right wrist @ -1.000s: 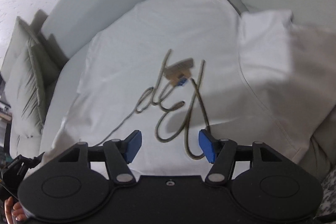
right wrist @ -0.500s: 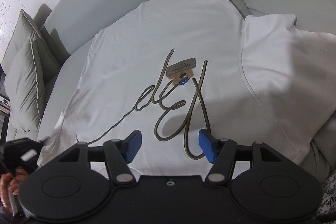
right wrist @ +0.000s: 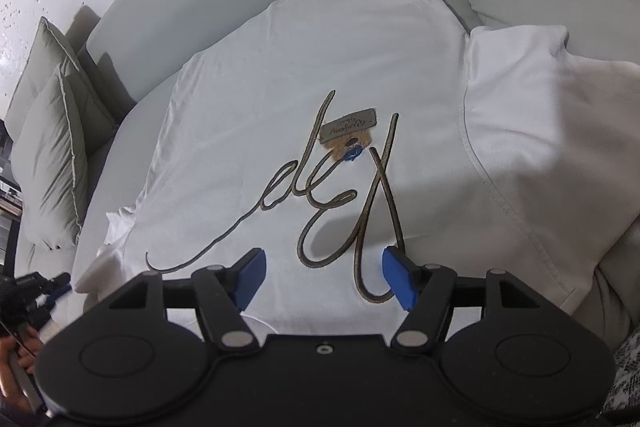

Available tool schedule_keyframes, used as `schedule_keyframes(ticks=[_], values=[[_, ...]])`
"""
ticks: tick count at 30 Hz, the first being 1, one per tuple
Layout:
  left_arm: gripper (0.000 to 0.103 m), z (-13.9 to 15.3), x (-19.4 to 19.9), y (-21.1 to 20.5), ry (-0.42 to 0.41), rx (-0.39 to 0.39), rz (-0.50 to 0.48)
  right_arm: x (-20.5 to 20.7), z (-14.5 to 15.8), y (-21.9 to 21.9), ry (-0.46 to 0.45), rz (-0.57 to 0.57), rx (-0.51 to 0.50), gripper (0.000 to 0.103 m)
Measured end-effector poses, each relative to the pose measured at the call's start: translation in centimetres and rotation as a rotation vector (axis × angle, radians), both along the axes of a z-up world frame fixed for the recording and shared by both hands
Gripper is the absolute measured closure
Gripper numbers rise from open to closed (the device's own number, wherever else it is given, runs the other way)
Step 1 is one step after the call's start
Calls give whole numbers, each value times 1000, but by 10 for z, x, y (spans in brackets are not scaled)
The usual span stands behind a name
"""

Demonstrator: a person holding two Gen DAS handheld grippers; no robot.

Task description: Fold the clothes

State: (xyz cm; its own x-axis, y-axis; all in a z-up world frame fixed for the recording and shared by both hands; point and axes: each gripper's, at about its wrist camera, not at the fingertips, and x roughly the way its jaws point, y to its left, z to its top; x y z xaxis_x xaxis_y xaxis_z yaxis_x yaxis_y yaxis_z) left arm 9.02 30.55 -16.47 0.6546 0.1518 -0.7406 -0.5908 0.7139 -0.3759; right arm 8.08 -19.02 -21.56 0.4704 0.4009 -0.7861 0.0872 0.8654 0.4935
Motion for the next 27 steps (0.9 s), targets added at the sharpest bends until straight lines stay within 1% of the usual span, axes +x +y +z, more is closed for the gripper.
schedule_keyframes(ticks=[3, 5, 7, 9, 10, 11, 12, 14, 15, 17, 18, 20, 21, 22, 23, 24, 25, 26, 27], values=[[60, -10, -7, 5, -26, -113, -2, 1, -1, 1, -2, 2, 3, 35], [55, -17, -3, 5, -51, -195, -30, 1, -1, 2, -5, 4, 1, 35], [55, -22, 4, 2, -60, -249, -56, 1, -1, 4, -8, 8, -7, 34], [59, -26, 14, -2, -72, -292, -74, 2, -1, 5, -7, 10, -12, 33], [70, -29, 18, -3, -75, -318, -81, 2, -1, 6, -7, 10, -12, 33], [94, -33, 22, -4, -71, -338, -90, 2, -1, 5, -6, 9, -12, 33], [103, -36, 25, -5, -67, -325, -98, 2, -1, 5, -6, 9, -12, 33], [103, -29, 25, -15, -55, -172, -100, 2, -1, 6, -7, 10, -13, 33], [103, -23, 24, -23, -45, -65, -104, 1, -1, 6, -8, 12, -13, 33], [101, -19, 27, -38, 7, 110, -132, 1, -1, 6, -10, 14, -12, 33], [101, -21, 31, -45, 47, 181, -160, 1, -1, 6, -11, 14, -12, 33], [96, -25, 37, -61, 121, 317, -213, 2, -1, 6, -12, 18, -16, 32], [93, -25, 38, -67, 139, 365, -237, 2, -1, 6, -13, 24, -20, 31], [86, -22, 38, -72, 155, 399, -253, 2, 0, 7, -17, 33, -27, 31], [79, -19, 36, -74, 167, 413, -257, 1, 1, 7, -20, 37, -29, 31], [75, -14, 31, -74, 171, 412, -243, -2, 3, 6, -21, 35, -24, 31], [66, -9, 22, -73, 161, 407, -217, -4, 5, 4, -23, 34, -20, 31], [63, -3, 11, -72, 136, 402, -185, -6, 8, 3, -25, 32, -16, 31], [64, 4, 2, -72, 110, 396, -157, -9, 10, 2, -26, 31, -11, 30]])
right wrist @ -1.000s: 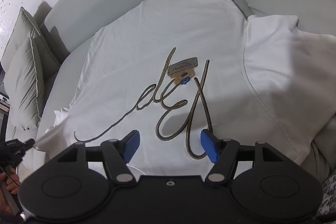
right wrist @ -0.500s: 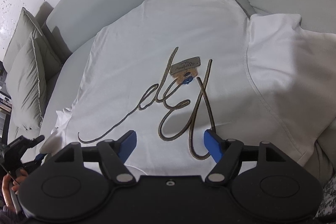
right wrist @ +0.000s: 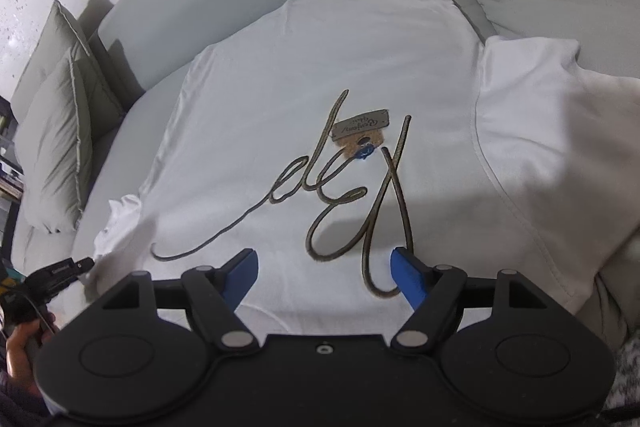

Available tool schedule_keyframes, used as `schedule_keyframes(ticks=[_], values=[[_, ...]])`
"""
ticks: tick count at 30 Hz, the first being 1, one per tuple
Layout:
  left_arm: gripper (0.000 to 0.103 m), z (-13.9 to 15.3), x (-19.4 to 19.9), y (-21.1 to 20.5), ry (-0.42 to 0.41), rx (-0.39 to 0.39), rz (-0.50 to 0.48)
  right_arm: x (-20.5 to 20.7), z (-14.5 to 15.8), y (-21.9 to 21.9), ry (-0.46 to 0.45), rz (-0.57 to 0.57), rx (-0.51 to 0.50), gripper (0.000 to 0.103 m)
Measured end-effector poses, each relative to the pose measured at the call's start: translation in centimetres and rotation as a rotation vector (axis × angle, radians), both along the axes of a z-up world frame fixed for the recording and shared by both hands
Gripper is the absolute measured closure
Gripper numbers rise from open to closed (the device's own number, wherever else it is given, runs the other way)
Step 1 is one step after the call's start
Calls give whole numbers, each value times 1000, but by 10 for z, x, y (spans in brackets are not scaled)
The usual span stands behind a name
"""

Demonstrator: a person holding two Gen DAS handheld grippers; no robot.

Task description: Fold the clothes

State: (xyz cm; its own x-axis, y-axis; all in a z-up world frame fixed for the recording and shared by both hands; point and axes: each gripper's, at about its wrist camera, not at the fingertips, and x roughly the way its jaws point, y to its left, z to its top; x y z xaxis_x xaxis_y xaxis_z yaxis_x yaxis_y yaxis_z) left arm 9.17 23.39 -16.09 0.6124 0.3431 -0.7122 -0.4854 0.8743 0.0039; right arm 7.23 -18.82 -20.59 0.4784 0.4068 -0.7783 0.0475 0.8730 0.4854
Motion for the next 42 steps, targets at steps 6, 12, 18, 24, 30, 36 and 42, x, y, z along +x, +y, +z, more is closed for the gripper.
schedule_keyframes(ticks=[6, 12, 18, 24, 30, 36, 42], values=[[77, 23, -13, -23, -70, -145, -179, -22, 19, -26, -85, -67, 20, 39], [63, 0, -19, 8, 21, -393, 19, -33, 20, -43, -82, -82, 51, 50], [64, -17, -44, 11, 8, -450, -2, -41, 7, -47, -50, -63, 70, 50], [65, -16, -9, 7, -26, -277, -72, -45, 1, -40, -22, -34, 77, 49], [100, -20, 19, 16, -16, -234, -1, -47, -6, -45, 14, -68, 75, 49], [89, -19, 14, 0, 148, -70, -4, -48, -5, -45, 13, -54, 47, 40], [84, 19, -26, -30, 162, 57, -39, -57, 16, -65, -68, -100, 6, 37]])
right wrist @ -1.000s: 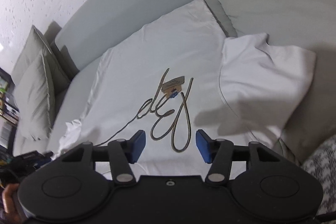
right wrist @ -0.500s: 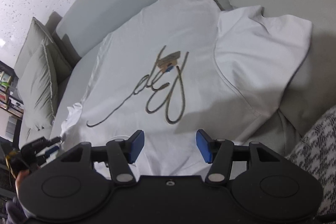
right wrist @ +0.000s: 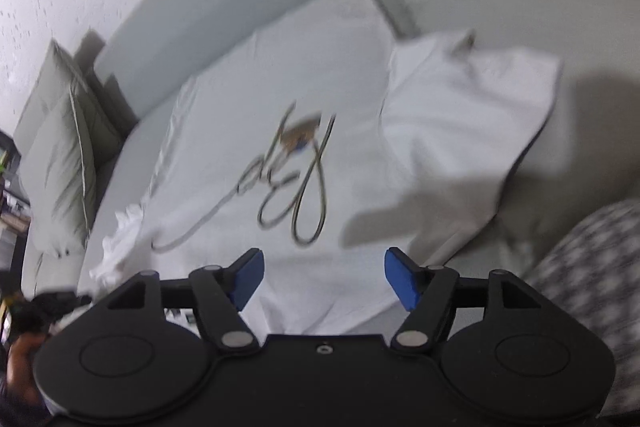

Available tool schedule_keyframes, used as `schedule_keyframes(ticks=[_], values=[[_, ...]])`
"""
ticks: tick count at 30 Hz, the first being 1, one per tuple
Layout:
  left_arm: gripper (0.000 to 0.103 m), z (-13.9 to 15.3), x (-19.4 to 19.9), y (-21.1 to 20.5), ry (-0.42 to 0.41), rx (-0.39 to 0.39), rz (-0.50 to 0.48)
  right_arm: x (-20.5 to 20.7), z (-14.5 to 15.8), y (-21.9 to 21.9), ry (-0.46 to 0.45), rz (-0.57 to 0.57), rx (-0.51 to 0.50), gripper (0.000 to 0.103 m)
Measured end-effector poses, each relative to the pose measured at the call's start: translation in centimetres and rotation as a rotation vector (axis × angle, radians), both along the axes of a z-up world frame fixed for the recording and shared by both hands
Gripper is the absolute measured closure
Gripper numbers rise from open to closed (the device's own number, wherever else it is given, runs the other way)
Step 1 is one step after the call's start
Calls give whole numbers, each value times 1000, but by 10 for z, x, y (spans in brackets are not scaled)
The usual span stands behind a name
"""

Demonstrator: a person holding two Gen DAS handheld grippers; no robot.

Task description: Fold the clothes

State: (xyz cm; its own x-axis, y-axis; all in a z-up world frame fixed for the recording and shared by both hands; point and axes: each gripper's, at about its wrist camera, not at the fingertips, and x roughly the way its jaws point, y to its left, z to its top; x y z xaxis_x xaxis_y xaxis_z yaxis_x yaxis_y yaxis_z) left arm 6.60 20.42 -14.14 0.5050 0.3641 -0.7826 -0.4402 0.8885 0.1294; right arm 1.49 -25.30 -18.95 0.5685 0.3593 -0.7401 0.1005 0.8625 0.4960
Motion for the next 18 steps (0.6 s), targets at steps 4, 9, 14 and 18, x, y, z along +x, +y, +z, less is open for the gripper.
schedule_keyframes(ticks=[4, 9, 14, 18], values=[[79, 16, -11, -41, -87, -151, -146, 5, 7, -10, -38, -14, -63, 64], [77, -24, 11, -124, -15, -200, -397, 28, -2, 35, -24, 154, -116, 79], [85, -48, -13, -178, 75, -85, -569, 22, -21, 73, 10, 300, -179, 78], [84, -49, -58, -181, 217, -104, -691, -22, -18, 77, 77, 464, -223, 79]])
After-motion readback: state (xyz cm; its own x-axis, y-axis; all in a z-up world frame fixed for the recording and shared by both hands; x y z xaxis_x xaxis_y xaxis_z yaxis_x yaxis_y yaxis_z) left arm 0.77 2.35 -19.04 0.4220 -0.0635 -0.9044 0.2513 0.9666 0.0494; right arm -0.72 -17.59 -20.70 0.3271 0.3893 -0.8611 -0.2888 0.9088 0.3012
